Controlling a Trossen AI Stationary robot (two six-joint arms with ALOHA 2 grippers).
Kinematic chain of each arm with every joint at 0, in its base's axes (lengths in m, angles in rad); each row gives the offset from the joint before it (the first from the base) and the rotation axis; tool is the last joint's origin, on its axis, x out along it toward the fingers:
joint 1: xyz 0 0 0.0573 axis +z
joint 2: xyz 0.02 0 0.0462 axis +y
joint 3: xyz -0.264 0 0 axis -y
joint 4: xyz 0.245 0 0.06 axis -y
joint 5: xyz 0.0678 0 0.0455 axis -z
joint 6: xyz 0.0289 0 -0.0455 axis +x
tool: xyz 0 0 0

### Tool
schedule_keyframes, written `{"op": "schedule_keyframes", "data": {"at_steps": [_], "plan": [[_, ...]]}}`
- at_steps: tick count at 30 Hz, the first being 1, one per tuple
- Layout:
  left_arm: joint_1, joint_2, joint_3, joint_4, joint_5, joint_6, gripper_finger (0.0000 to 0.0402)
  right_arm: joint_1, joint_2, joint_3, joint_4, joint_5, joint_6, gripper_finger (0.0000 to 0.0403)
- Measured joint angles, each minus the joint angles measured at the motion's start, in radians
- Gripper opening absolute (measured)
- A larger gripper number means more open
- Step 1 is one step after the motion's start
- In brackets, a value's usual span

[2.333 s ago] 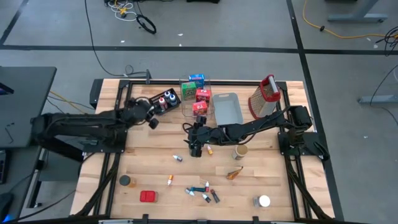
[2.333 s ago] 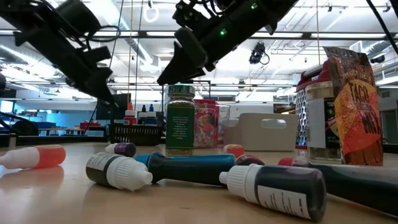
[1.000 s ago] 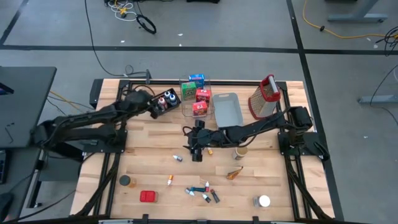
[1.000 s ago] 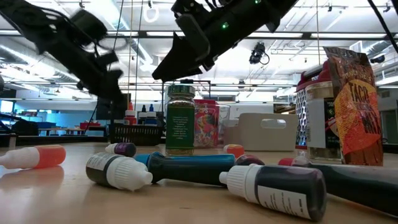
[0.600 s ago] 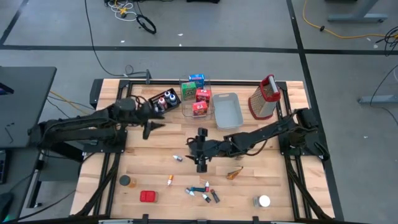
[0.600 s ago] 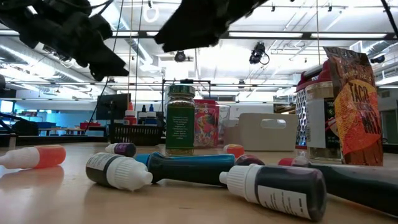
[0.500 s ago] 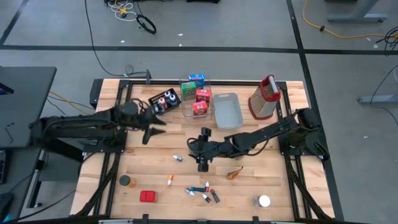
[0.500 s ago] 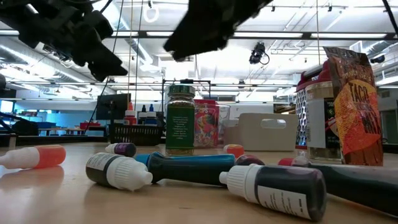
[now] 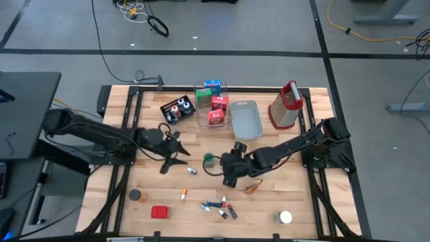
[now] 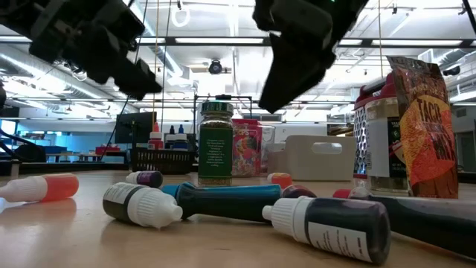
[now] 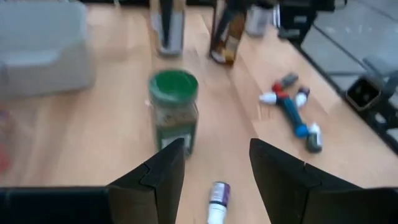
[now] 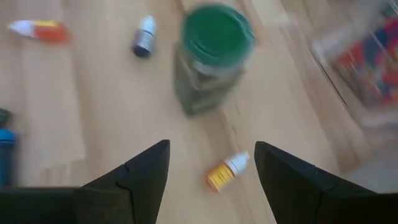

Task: Pick & Place Kitchen Items
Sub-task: Put the small violet food coloring bottle into the black bin

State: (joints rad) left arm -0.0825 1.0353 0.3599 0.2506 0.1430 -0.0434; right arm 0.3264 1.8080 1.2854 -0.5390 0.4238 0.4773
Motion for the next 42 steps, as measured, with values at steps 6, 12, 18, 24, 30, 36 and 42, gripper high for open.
{"op": "schedule_keyframes", "data": {"at_steps": [6, 12, 18, 24, 30, 36, 42], "plan": [[-0.057, 0.194, 0.0, 0.098, 0.0, 0.018, 0.019, -0.017, 0.0, -0.008, -0.091, 0.003, 0.17, 0.0247], [-0.099, 0.366, 0.0, 0.192, -0.008, 0.011, 0.019, -0.048, 0.001, -0.089, -0.033, -0.03, 0.231, 0.0247], [-0.104, 0.501, 0.0, 0.247, -0.107, 0.038, 0.019, -0.093, 0.002, -0.179, 0.124, -0.103, 0.231, 0.0247], [-0.103, 0.566, 0.002, 0.282, -0.141, 0.037, 0.019, -0.127, 0.002, -0.227, 0.203, -0.139, 0.241, 0.0247], [-0.103, 0.573, 0.0, 0.32, -0.123, 0.068, 0.0189, -0.129, 0.008, -0.23, 0.215, -0.19, 0.252, 0.0247], [-0.098, 0.573, 0.0, 0.318, -0.125, 0.076, 0.0138, -0.129, 0.008, -0.23, 0.217, -0.189, 0.248, 0.0247], [-0.078, 0.572, 0.0, 0.317, -0.156, 0.023, 0.0074, -0.129, 0.008, -0.23, 0.22, -0.188, 0.245, 0.0247]]}}
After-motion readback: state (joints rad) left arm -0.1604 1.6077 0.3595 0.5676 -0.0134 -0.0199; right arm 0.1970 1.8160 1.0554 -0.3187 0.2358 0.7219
